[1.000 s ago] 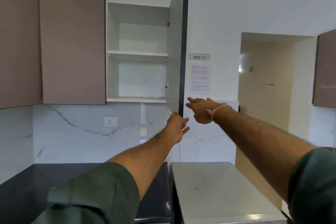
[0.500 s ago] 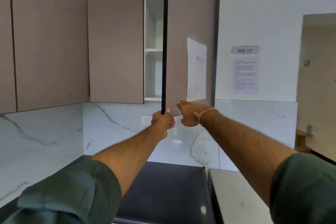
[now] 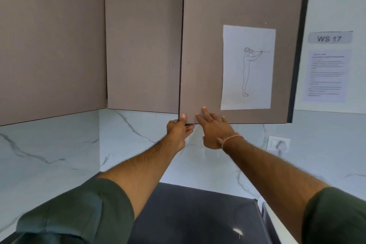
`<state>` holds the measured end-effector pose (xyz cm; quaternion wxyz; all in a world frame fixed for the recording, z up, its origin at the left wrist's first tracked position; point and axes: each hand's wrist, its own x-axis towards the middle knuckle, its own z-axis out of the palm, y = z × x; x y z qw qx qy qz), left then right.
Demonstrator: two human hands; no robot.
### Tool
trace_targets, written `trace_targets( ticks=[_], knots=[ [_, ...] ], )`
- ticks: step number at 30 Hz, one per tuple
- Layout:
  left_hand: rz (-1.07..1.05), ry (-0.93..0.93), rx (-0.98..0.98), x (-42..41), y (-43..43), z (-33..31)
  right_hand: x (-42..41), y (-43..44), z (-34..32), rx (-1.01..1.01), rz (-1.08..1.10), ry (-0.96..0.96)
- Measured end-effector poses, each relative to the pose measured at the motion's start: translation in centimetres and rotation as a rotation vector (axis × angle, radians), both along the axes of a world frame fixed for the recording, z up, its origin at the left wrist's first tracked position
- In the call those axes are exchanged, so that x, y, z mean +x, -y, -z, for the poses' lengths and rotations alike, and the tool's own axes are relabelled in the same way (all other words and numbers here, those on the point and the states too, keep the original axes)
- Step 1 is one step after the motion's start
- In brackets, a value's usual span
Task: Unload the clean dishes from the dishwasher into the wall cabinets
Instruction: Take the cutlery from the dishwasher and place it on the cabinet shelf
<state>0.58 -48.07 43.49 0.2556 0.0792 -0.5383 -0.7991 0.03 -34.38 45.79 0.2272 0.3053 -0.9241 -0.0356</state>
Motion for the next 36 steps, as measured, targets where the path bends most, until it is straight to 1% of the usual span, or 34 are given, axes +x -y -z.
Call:
trace_targets(
  ticks=[8, 16, 21, 28, 33, 35, 36],
  knots=[
    [0.079, -0.011, 0.065, -8.0, 4.2, 0.2, -6.7, 4.9, 0.4, -0.018, 0.084, -0.062],
    [0.150, -0.007, 0.118, -14.1, 6.5, 0.3, -11.9, 7.0, 0.8, 0.032, 0.143, -0.155],
    [0.157, -0.050, 0.166, -15.6, 6.9, 0.9, -12.6, 7.5, 2.3, 0.039, 0.177, -0.219],
    [0.225, -0.042, 0.249, -15.5, 7.0, 0.8, -12.4, 7.8, 2.2, -0.015, 0.176, -0.176],
    [0.178, -0.017, 0.219, -15.3, 7.6, 0.8, -12.3, 8.1, 1.8, -0.026, 0.181, -0.146],
    [0.101, -0.033, 0.256, -15.0, 9.6, 0.7, -12.1, 7.9, 1.4, -0.029, 0.162, -0.131],
    [0.038, -0.057, 0.305, -14.8, 11.5, 0.2, -12.1, 7.9, 1.1, -0.030, 0.153, -0.126]
  ],
)
